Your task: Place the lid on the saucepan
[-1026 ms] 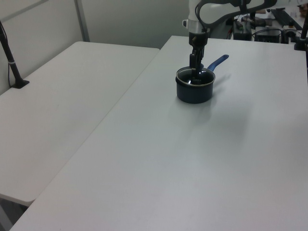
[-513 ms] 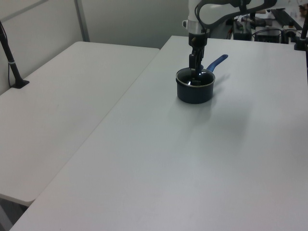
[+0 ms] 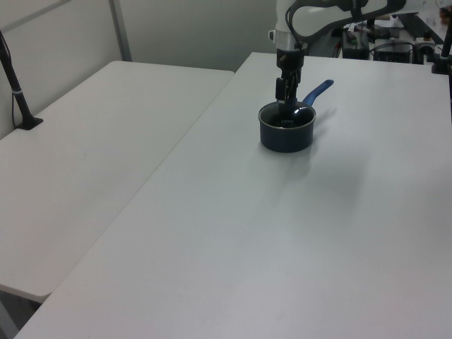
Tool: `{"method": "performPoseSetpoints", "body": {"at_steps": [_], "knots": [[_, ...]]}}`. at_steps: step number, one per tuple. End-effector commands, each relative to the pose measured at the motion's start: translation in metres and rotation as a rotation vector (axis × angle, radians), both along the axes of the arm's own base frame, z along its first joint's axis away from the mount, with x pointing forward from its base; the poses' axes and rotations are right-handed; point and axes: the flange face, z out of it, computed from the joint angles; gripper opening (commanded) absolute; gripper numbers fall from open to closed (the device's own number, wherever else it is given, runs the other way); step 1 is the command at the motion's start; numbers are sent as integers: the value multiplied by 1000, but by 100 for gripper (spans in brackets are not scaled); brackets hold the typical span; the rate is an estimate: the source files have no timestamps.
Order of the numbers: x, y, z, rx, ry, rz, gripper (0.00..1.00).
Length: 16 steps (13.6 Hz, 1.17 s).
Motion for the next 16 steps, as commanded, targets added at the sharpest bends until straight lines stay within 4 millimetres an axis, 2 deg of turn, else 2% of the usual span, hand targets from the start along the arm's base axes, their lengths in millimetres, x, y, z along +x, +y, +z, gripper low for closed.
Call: {"method": "performPoseSetpoints", "body": {"at_steps": [1, 2, 4, 6, 8, 10, 12, 14, 15, 16], "knots": [[1, 3, 10, 8, -18, -26, 100], [-1, 1, 17, 4, -22, -27, 100], [-10, -6, 49, -26, -57, -25, 100], [-29, -7, 73, -76, -37, -6, 100], [-52, 1, 101, -72, -32, 5, 100], [-84, 8, 138, -70, -21, 24, 100], [-107, 33, 162, -94, -40, 69, 100], [-134, 41, 182, -83, 32, 86, 100], [-138, 42, 186, -82, 37, 87, 100], [-138, 34, 189, -78, 29, 70, 100]]}}
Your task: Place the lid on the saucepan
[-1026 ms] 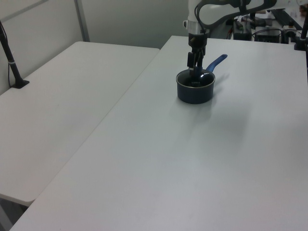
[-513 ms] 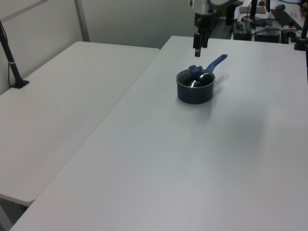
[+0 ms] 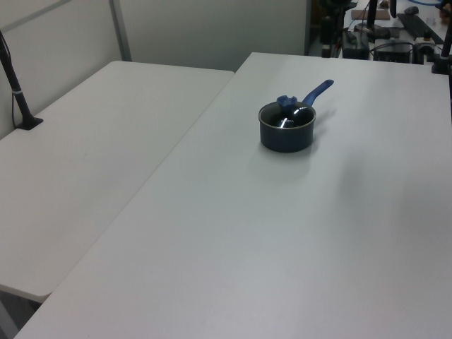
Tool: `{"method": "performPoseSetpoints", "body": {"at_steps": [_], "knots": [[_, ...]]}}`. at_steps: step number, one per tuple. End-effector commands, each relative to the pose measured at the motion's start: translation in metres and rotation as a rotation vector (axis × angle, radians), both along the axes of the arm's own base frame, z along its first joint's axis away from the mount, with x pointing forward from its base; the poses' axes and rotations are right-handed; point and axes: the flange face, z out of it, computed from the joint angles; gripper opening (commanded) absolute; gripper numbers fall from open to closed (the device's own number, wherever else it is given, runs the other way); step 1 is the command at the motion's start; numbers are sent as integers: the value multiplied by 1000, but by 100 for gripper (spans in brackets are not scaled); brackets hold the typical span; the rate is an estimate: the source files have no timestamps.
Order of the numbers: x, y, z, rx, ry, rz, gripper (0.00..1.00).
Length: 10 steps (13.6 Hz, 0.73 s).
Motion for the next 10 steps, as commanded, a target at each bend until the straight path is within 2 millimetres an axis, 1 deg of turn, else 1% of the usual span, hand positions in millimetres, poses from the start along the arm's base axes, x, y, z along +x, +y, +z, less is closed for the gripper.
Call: {"method": "performPoseSetpoints", "body": {"at_steps": [1, 3, 4, 5, 7, 9, 10], "knots": [[-16, -18, 7, 2, 2, -31, 100], [-17, -26, 6, 7, 2, -18, 100], [-15, -19, 3, 30, 5, 16, 100], [-11, -24, 0, 42, -5, 9, 100], [-11, -34, 5, 42, -29, -23, 100], [-11, -37, 7, 40, -35, -29, 100], [-9, -37, 12, 40, -46, -29, 100]]}}
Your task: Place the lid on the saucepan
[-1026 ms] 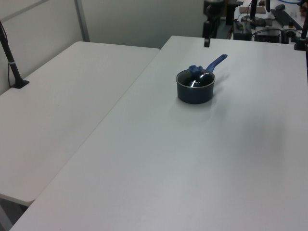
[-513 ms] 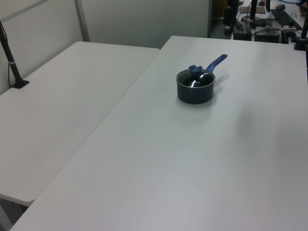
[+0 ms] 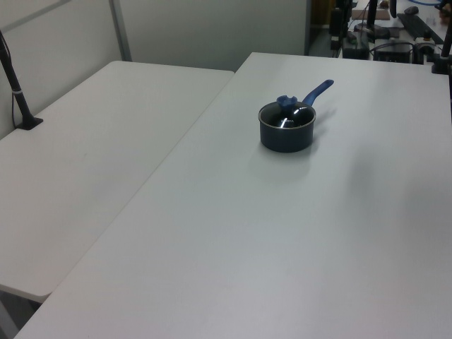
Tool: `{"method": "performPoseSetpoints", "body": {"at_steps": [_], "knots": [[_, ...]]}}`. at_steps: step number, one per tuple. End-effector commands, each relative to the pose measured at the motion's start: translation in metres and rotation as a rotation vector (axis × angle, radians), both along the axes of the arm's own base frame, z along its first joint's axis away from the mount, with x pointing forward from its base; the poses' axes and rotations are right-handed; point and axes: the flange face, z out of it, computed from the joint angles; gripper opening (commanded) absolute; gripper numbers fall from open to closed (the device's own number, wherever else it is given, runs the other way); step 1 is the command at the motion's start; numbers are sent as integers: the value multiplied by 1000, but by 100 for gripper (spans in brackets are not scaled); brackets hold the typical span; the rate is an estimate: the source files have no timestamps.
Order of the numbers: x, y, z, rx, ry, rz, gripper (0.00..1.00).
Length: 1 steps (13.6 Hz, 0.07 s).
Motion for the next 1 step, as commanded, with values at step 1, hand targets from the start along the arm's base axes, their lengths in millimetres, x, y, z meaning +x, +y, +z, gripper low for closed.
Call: {"method": "performPoseSetpoints", "body": {"at_steps": [1], "knots": [[-1, 0, 8, 15, -33, 6, 100]]}}
